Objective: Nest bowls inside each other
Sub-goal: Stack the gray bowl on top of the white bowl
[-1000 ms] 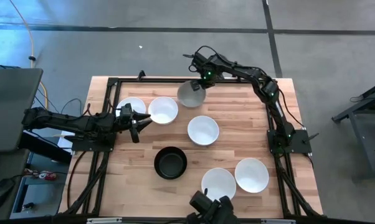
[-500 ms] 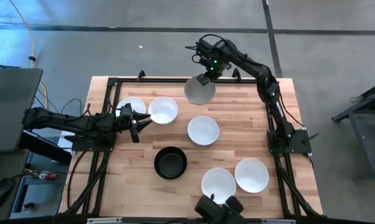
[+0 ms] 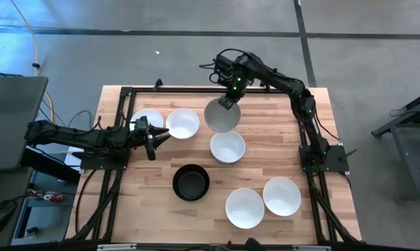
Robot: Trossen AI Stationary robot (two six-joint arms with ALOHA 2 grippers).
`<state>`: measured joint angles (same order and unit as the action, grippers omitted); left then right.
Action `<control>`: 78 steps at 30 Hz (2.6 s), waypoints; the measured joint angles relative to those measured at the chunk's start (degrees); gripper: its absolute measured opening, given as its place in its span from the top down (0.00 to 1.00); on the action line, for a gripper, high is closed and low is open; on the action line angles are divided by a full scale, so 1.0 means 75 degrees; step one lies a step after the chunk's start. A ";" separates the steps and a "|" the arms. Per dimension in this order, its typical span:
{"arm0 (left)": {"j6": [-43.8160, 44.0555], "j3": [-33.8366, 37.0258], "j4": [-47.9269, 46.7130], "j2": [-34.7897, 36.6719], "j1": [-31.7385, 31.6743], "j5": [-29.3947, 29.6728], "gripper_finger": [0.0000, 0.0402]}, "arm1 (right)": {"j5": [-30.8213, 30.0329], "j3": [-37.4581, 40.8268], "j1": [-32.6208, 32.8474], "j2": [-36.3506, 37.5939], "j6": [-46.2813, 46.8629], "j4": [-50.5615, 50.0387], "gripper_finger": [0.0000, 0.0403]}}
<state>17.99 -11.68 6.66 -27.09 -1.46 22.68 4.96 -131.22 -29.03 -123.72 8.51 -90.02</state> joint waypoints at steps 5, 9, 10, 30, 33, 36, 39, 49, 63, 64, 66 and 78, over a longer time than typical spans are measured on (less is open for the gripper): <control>0.0186 0.0000 0.0000 -0.0001 0.0000 -0.0257 0.66 | 0.0002 0.0000 0.0321 0.0000 -0.0089 0.0000 1.00; 0.0271 0.0000 0.0000 -0.0003 0.0001 -0.0405 0.66 | -0.0047 0.0000 0.0561 0.0000 -0.0142 0.0000 1.00; 0.0319 0.0000 0.0000 -0.0002 0.0000 -0.0408 0.66 | -0.0089 0.0000 0.0620 0.0000 -0.0143 0.0001 1.00; 0.0325 0.0000 0.0000 -0.0002 -0.0002 -0.0421 0.66 | -0.0379 0.0857 0.1513 0.1652 -0.0376 0.0005 1.00; 0.0380 0.0000 0.0000 -0.0003 -0.0001 -0.0417 0.66 | -0.0405 0.1801 0.1561 0.1993 -0.0309 0.0024 1.00; 0.0380 0.0000 0.0000 -0.0003 0.0001 -0.0397 0.66 | -0.0400 0.2738 0.1564 0.2393 -0.0087 0.0405 1.00; 0.0380 0.0000 0.0002 -0.0002 0.0001 -0.0394 0.66 | -0.0282 0.3609 0.1588 0.2774 0.0156 0.1249 1.00; 0.0380 0.0000 0.0061 -0.0001 0.0001 -0.0333 0.66 | -0.0190 0.5457 0.1628 0.3223 0.0691 0.2915 1.00; 0.0581 0.0000 0.0128 -0.0003 0.0001 -0.0333 0.66 | -0.0250 0.6316 0.1622 0.3229 0.1111 0.4047 1.00; 0.0581 0.0000 0.0128 0.0000 0.0001 -0.0333 0.66 | -0.0253 0.6396 0.1622 0.3229 0.1174 0.4130 1.00; 0.0581 0.0000 0.0128 0.0000 -0.0001 -0.0333 0.66 | -0.0254 0.6542 0.1622 0.3228 0.1268 0.4238 1.00; 0.0581 0.0000 0.0125 -0.0001 -0.0002 -0.0119 0.66 | -0.0056 0.7269 0.1644 0.3226 0.1770 0.4977 1.00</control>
<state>22.35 -11.68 7.60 -27.10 -1.48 21.79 4.54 -76.70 -16.70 -99.53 21.78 -52.69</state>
